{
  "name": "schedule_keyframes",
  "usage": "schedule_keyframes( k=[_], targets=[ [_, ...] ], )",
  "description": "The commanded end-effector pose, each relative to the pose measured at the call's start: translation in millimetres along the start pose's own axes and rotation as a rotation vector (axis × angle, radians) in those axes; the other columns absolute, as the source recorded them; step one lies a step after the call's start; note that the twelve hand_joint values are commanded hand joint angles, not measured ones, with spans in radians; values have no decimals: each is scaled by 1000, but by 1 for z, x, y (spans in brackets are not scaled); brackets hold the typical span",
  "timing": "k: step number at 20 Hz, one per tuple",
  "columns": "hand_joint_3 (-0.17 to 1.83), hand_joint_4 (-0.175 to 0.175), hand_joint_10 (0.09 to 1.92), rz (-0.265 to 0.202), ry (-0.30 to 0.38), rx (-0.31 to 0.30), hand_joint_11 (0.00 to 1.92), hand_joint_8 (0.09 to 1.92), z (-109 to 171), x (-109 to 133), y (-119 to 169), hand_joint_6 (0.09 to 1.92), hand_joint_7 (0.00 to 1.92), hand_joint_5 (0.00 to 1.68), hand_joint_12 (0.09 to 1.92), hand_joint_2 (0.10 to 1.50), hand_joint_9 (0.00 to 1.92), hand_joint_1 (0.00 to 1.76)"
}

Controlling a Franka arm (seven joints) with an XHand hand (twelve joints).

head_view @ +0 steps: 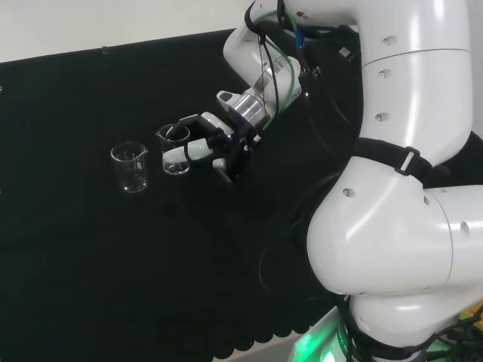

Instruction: Pick up the beaker on the right.

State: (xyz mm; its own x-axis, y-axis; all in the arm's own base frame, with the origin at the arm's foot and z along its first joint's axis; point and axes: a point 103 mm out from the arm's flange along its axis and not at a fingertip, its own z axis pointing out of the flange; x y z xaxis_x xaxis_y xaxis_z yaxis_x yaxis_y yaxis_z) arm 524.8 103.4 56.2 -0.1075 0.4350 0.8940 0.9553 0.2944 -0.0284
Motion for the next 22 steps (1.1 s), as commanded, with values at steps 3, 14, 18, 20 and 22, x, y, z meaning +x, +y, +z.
schedule_keyframes(
  k=[3,14,18,20,22],
  targets=[
    [65,-175,940,-15,-61,31,774,737,-7,0,1,895,1259,1053,924,1018,937,1396],
    [423,-175,976,-34,-123,94,801,826,-5,6,3,943,1243,1053,900,841,959,1401],
    [445,-175,980,-41,-137,102,803,832,-15,7,2,948,1242,1053,900,830,960,1401],
    [449,-175,980,-42,-145,103,803,834,-18,8,1,949,1241,1053,901,828,961,1401],
    [454,-175,981,-41,-154,105,803,836,-21,8,0,949,1240,1054,901,825,963,1401]
  ],
)
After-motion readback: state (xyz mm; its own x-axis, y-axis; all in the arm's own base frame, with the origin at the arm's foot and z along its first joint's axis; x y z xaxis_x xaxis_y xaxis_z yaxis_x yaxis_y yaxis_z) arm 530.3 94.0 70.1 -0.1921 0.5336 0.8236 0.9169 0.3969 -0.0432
